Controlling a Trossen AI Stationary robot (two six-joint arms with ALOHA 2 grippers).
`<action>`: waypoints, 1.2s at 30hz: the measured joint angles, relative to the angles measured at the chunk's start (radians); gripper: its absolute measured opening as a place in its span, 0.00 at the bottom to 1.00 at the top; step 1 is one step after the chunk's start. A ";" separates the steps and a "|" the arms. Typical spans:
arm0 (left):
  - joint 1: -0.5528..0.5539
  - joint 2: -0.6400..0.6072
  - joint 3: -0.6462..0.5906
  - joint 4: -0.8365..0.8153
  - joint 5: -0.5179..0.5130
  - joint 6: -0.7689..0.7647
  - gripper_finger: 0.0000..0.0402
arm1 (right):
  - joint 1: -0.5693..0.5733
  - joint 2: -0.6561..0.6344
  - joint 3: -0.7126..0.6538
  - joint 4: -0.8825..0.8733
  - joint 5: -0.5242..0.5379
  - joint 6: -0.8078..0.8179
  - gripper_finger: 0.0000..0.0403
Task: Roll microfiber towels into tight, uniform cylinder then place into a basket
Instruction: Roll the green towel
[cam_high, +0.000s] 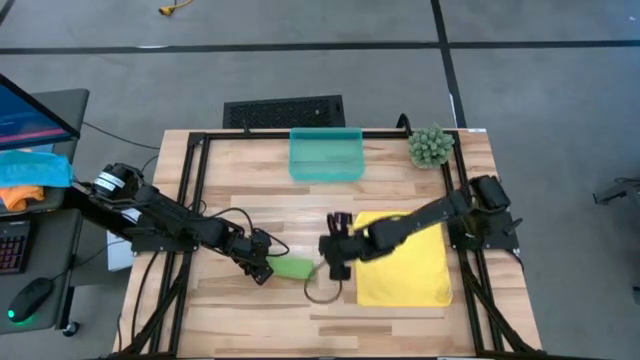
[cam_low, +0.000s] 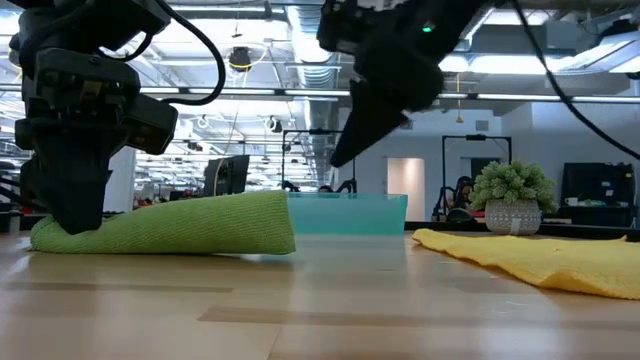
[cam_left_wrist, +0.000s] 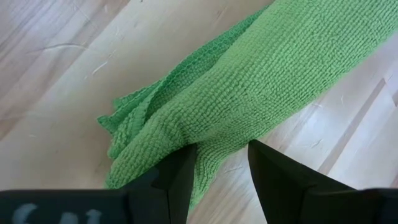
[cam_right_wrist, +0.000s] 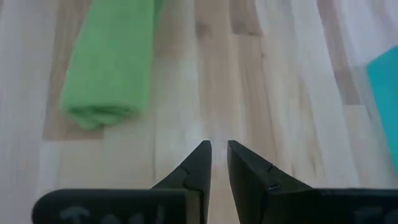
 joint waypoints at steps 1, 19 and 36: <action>0.000 0.000 0.000 0.000 0.000 0.002 0.37 | -0.022 -0.006 0.002 0.000 -0.037 -0.016 0.19; 0.000 0.000 0.000 0.003 0.000 0.044 0.37 | -0.030 -0.292 -0.472 0.596 -0.150 0.280 0.19; 0.000 0.000 -0.001 0.015 0.000 -0.001 0.37 | 0.028 -0.292 -0.473 0.801 -0.206 0.013 0.46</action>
